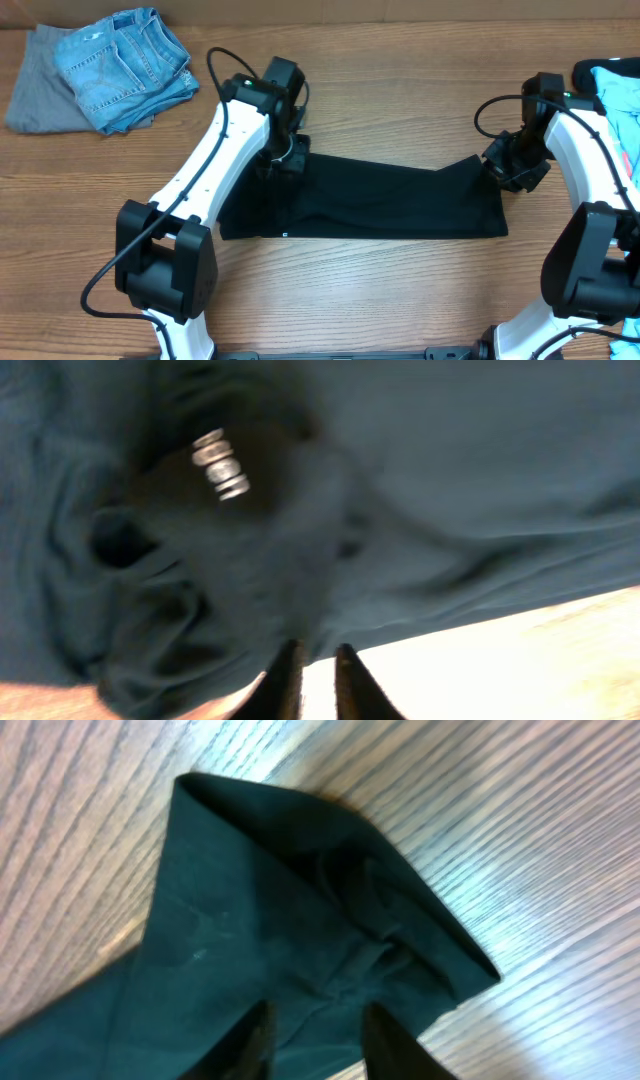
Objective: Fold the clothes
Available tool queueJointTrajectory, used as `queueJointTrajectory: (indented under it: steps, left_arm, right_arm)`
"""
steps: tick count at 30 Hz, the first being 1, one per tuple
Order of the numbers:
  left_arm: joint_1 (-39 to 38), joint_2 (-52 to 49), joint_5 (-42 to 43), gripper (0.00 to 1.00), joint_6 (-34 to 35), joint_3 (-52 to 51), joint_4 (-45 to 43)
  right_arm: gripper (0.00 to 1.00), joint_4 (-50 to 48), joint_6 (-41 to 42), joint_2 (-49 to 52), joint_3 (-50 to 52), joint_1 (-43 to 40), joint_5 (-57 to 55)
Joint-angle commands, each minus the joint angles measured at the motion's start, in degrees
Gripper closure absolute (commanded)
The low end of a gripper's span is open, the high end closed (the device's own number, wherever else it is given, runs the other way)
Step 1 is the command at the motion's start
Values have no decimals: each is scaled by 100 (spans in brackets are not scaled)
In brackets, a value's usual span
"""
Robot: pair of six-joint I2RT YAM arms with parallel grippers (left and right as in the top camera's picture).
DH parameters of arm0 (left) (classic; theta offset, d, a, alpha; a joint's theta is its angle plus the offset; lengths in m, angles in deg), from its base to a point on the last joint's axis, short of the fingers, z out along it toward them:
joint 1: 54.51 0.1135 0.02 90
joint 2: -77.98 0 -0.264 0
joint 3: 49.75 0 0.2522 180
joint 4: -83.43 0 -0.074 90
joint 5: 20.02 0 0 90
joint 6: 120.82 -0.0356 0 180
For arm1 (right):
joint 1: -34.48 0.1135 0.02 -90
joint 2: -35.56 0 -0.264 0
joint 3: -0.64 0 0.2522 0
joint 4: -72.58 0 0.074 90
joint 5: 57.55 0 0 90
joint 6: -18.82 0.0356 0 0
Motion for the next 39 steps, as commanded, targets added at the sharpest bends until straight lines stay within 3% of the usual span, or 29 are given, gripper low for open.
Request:
queueJointTrajectory:
  steps: [1,8,12,19,29,39]
  left_arm:
    - [-2,-280,219,94,-103,-46,-131]
    - [15,-1001,164,96,-144,-46,-219]
    - [133,-1239,-339,96,262,-48,-114]
    - [540,-1318,-684,96,380,-212,-48]
    - [1582,-1318,-951,96,413,-1172,-560]
    - [2656,-1274,-1034,96,671,-1187,-122]
  right_arm:
    - [73,-92,-9,-186,173,133,87]
    - [78,-743,52,-184,850,269,181]
    - [82,-1333,85,-181,1438,269,262]
    - [88,-2253,772,-151,2286,269,245]
    - [96,-2282,975,-151,2378,249,83]
    - [96,-2151,949,-153,2181,236,81]
